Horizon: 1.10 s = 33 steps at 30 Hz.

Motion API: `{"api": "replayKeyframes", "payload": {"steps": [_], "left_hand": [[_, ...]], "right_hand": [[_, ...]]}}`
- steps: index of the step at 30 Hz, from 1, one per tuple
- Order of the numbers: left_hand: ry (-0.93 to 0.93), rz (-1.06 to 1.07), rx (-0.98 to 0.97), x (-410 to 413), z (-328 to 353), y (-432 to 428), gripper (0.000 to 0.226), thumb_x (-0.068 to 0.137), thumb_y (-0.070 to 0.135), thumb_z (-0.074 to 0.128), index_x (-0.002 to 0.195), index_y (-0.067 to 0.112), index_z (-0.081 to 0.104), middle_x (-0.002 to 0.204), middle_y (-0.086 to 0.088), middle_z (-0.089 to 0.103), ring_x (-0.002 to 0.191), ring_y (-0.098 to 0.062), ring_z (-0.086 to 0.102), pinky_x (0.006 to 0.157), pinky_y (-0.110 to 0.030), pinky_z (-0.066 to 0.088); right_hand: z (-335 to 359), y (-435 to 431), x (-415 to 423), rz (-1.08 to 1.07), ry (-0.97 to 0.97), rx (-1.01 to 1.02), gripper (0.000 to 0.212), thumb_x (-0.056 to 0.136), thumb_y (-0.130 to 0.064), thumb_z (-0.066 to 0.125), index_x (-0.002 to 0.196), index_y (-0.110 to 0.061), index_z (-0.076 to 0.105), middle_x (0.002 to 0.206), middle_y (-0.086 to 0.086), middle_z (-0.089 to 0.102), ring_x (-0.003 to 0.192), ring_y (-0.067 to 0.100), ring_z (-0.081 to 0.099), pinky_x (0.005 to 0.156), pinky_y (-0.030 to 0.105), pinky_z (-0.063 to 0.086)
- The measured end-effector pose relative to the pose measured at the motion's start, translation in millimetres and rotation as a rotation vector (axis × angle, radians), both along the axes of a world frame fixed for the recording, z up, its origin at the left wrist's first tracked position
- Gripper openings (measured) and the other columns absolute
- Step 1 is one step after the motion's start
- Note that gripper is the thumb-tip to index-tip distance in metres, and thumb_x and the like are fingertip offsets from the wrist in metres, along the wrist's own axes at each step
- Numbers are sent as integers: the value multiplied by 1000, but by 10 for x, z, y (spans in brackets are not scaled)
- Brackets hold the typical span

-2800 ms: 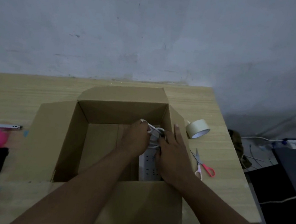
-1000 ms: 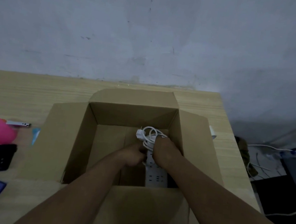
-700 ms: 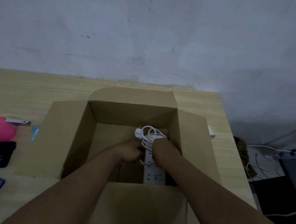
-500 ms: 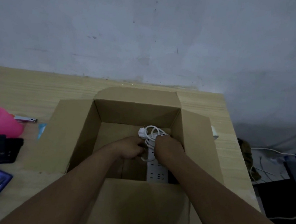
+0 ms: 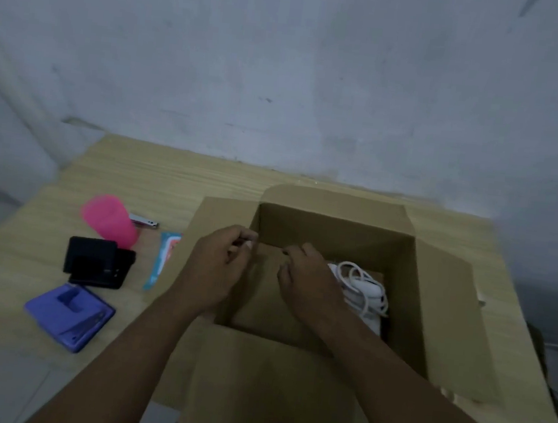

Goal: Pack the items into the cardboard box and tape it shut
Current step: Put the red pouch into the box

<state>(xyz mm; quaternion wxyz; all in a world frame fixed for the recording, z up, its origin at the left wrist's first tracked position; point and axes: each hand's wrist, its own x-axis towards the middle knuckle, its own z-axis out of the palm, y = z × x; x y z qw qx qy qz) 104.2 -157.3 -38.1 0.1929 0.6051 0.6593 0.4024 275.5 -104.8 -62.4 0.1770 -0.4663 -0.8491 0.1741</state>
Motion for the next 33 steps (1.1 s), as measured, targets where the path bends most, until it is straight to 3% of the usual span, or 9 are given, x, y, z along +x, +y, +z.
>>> {"api": "replayKeyframes", "payload": {"steps": [6, 9, 12, 14, 19, 25, 30, 33], "left_hand": [[-67, 190, -18, -725, -197, -317, 15, 95, 11, 56, 101, 19, 67, 99, 8, 68, 91, 3, 60, 72, -3, 42], [-80, 211, -106, -1020, -332, -405, 14, 94, 12, 57, 100, 17, 68, 98, 4, 68, 89, -1, 60, 74, -7, 44], [-53, 175, -214, -1286, -493, -431, 10, 95, 15, 56, 98, 17, 66, 101, 3, 66, 94, -11, 62, 77, -25, 51], [4, 154, -300, -1453, -601, -385, 8, 95, 19, 56, 101, 16, 62, 106, -1, 64, 99, -15, 61, 77, -27, 50], [204, 101, -515, -1621, -851, -160, 48, 90, 31, 61, 129, 8, 46, 122, -13, 48, 109, -24, 47, 87, -31, 43], [161, 109, -694, -1549, -1013, 109, 96, 82, 46, 71, 149, 6, 15, 144, -19, 26, 132, -35, 30, 102, -43, 38], [203, 221, -779, -1548, -1100, 270, 130, 67, 49, 83, 152, 3, -5, 145, -20, 27, 133, -37, 31, 106, -45, 34], [107, 257, -792, -1564, -1124, 374, 139, 62, 40, 89, 151, 4, -10, 146, -22, 24, 130, -40, 35, 100, -47, 39]], "right_hand": [[77, -239, -843, 49, 29, 25, 43, 88, -36, 35, 115, -13, 59, 120, 10, 52, 109, 26, 51, 90, 40, 47], [64, -277, -1196, 52, -131, 6, 43, 84, -39, 36, 109, -18, 64, 138, 18, 46, 129, 33, 40, 105, 43, 35], [17, -299, -1411, 46, -354, -86, 41, 90, -41, 40, 122, -24, 58, 154, 15, 23, 145, 31, 11, 114, 50, 12], [14, -334, -1497, 21, -482, -66, 40, 94, -38, 40, 127, -23, 56, 155, 12, 22, 146, 31, 4, 112, 52, 15], [53, -395, -1615, -16, -637, -50, 36, 90, -33, 49, 120, -19, 63, 148, 13, 29, 145, 34, 7, 96, 46, 34], [-5, -377, -1631, -61, -629, -49, 32, 93, -34, 45, 114, -23, 66, 150, 11, 29, 146, 29, 7, 91, 41, 40], [-152, -339, -1625, -148, -538, 25, 19, 79, -35, 61, 81, -23, 74, 128, 9, 58, 136, 27, 38, 75, 38, 50], [-149, -331, -1634, -142, -496, 38, 22, 85, -34, 55, 91, -22, 73, 136, 7, 52, 142, 24, 28, 83, 39, 49]]}}
